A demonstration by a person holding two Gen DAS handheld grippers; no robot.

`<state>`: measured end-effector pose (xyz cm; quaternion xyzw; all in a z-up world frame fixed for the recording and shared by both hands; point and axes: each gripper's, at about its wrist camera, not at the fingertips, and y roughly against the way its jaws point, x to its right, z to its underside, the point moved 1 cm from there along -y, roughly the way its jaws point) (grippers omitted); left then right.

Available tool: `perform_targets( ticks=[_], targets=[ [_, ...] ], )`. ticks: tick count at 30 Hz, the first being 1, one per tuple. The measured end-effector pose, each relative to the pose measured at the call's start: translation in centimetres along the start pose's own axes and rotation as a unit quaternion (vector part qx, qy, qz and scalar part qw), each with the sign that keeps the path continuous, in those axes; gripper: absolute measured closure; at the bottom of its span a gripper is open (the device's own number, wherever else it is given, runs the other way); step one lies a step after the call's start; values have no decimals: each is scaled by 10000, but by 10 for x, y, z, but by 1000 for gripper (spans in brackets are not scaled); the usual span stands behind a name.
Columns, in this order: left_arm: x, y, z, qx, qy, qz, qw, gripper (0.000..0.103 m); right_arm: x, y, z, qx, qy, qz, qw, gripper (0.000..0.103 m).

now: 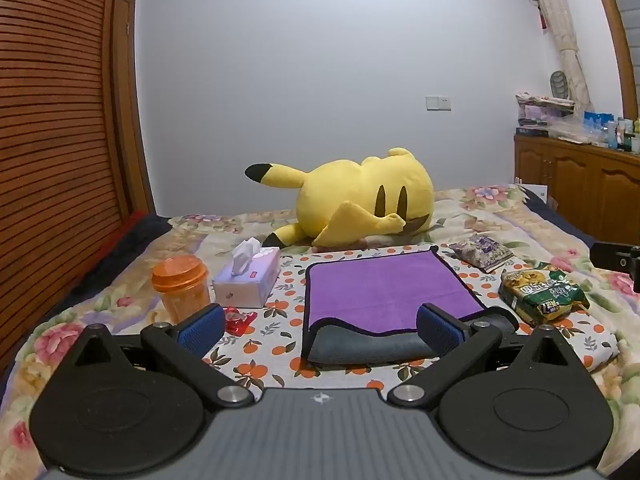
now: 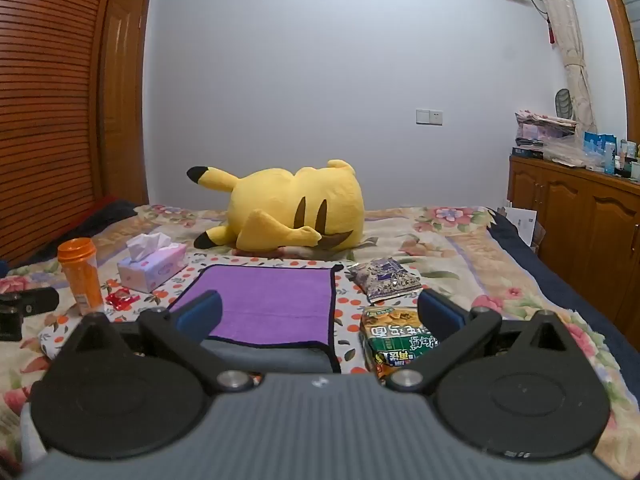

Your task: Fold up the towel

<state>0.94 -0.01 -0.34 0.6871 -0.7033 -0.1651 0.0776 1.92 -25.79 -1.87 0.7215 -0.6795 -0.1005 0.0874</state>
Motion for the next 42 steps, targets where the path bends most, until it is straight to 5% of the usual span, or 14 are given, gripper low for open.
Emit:
perform_targets(
  ticks=[42],
  targets=[
    [0, 0, 0, 2, 15, -9, 10000, 0, 1, -2, 1, 28, -21, 22, 10000, 0]
  ],
)
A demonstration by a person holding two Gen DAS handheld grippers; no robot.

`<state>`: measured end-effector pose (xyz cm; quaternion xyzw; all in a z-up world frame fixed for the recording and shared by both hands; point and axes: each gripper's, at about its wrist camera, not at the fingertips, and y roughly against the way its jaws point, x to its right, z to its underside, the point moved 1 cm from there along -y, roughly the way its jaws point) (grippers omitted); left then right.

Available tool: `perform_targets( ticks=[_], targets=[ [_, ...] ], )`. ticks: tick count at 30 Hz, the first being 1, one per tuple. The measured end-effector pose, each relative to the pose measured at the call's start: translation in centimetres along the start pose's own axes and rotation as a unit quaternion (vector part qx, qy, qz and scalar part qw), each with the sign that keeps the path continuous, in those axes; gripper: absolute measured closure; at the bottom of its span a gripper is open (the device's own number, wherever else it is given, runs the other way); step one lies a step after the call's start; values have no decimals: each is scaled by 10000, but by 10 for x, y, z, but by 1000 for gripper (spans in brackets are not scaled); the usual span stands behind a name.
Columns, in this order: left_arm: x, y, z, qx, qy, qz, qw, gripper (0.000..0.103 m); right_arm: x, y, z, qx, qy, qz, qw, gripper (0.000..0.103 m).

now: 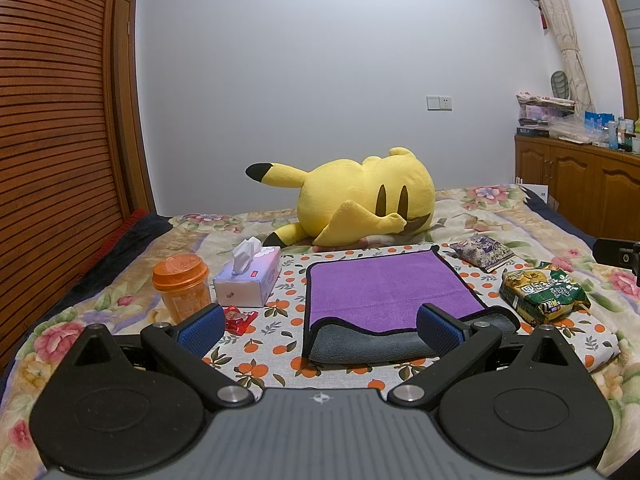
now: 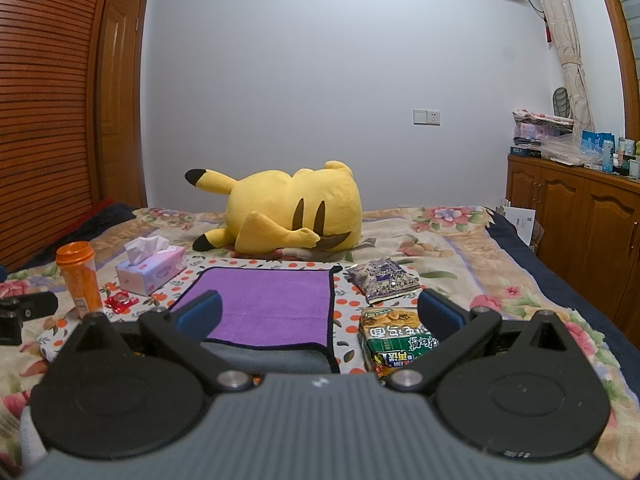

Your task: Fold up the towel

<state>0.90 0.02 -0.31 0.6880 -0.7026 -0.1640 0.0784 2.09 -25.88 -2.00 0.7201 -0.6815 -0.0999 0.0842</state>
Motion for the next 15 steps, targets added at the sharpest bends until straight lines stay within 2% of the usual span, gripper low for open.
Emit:
perform_targets(
  ticks=[15],
  targets=[
    [-4, -2, 0, 11, 8, -13, 10000, 0, 0, 0, 0, 1, -6, 1, 10000, 0]
  ],
)
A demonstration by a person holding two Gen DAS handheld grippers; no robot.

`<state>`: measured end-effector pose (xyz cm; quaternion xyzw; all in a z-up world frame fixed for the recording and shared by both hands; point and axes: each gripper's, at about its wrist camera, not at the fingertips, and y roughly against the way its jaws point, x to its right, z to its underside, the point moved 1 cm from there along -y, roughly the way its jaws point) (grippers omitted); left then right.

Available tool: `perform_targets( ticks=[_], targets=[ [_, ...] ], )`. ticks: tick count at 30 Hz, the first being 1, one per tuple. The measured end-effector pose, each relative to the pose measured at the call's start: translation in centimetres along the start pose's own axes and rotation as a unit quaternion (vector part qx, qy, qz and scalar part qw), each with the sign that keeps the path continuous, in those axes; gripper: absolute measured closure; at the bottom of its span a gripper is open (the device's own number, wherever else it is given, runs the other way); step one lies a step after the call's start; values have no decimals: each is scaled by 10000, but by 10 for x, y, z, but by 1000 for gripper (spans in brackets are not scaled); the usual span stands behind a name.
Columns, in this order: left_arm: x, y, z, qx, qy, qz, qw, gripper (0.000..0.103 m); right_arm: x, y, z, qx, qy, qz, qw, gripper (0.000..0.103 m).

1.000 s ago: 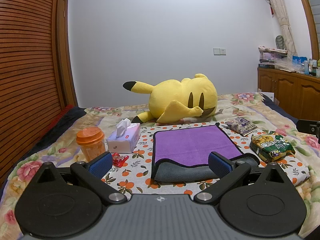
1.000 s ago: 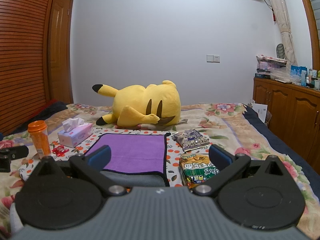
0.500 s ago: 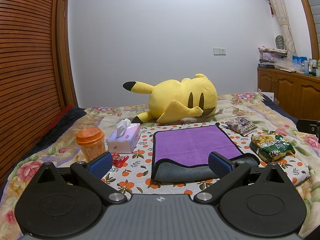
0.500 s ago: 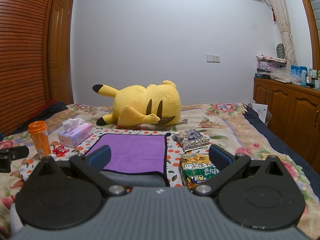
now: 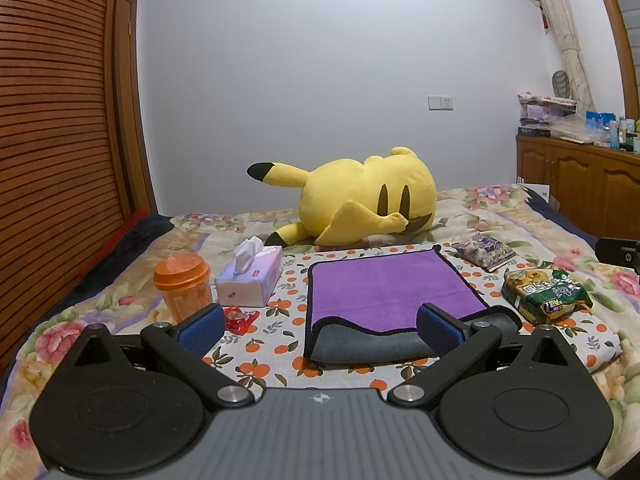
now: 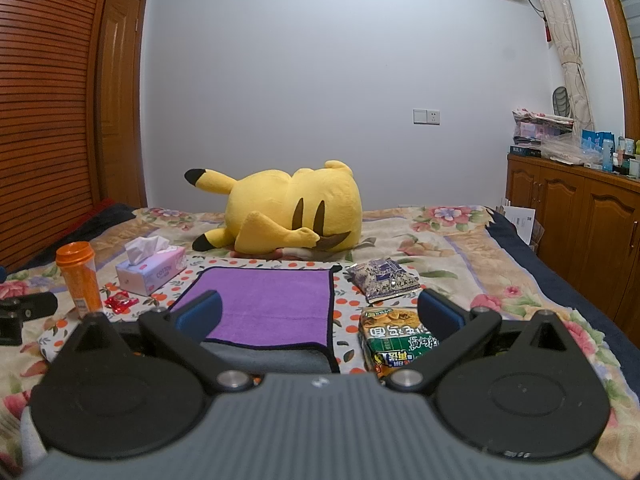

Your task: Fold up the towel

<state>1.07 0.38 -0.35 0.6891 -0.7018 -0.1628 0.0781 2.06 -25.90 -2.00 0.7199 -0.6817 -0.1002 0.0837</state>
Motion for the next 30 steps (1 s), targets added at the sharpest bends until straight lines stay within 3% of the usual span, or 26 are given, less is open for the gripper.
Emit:
perform_targets(
  ticks=[21, 30],
  targets=[
    [2, 1, 3, -19, -12, 2, 10000, 0, 2, 3, -1, -46, -14, 11, 10000, 0],
    [7, -9, 12, -251, -141, 74, 9996, 0, 3, -2, 1, -126, -27, 21, 9999, 0]
  ],
)
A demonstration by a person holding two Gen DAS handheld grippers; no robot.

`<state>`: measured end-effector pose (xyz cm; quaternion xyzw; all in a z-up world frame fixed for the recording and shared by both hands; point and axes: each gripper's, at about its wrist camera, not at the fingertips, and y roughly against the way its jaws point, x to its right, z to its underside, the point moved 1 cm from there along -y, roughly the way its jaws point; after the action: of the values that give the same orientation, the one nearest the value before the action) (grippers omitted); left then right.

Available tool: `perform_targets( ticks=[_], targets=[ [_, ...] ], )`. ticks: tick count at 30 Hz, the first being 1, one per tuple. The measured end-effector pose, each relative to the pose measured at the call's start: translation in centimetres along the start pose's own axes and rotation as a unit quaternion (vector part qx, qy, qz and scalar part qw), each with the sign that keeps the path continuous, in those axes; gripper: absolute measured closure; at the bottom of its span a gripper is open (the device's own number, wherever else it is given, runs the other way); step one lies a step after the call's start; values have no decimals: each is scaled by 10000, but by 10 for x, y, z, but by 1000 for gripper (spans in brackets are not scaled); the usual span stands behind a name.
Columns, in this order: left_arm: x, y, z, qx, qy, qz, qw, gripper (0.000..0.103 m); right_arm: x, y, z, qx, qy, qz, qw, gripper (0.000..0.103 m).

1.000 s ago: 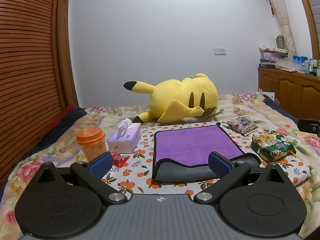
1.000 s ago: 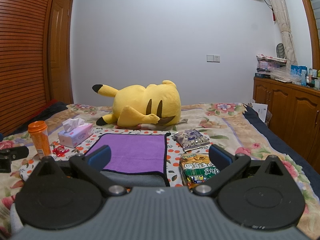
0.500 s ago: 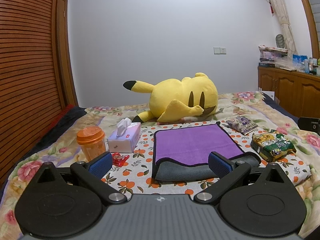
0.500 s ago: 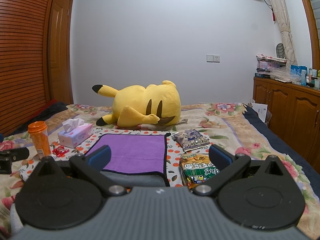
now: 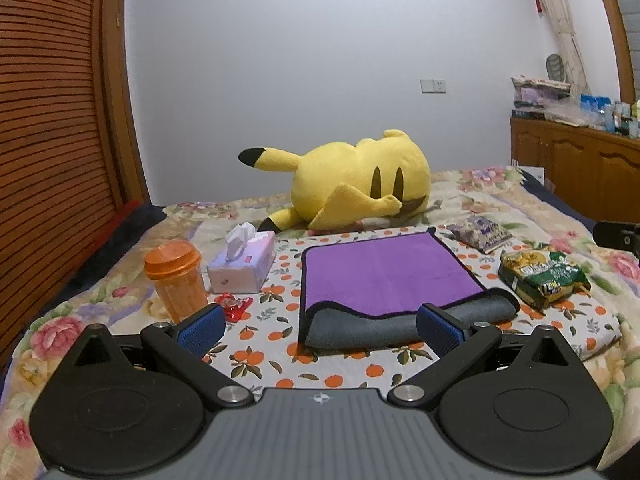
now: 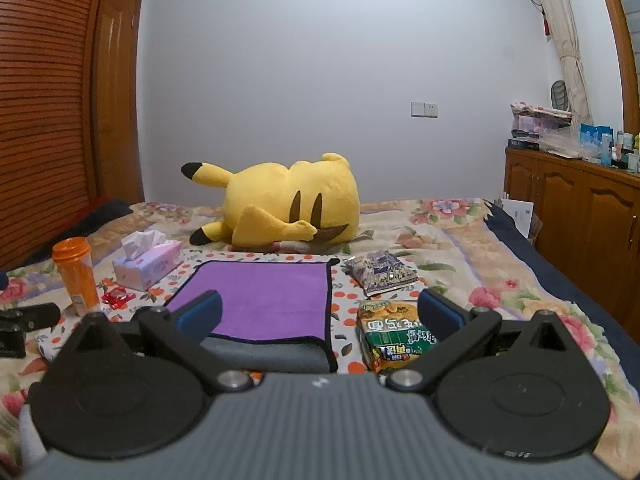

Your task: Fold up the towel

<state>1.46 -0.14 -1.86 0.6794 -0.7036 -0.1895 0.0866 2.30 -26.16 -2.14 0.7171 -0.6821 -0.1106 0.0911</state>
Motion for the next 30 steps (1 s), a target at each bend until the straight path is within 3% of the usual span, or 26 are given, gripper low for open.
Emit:
perform_targets(
  ticks=[30],
  targets=[
    [11, -48, 2, -558, -279, 144, 9979, 0, -12, -40, 9, -605, 186, -102, 9979, 0]
  ],
)
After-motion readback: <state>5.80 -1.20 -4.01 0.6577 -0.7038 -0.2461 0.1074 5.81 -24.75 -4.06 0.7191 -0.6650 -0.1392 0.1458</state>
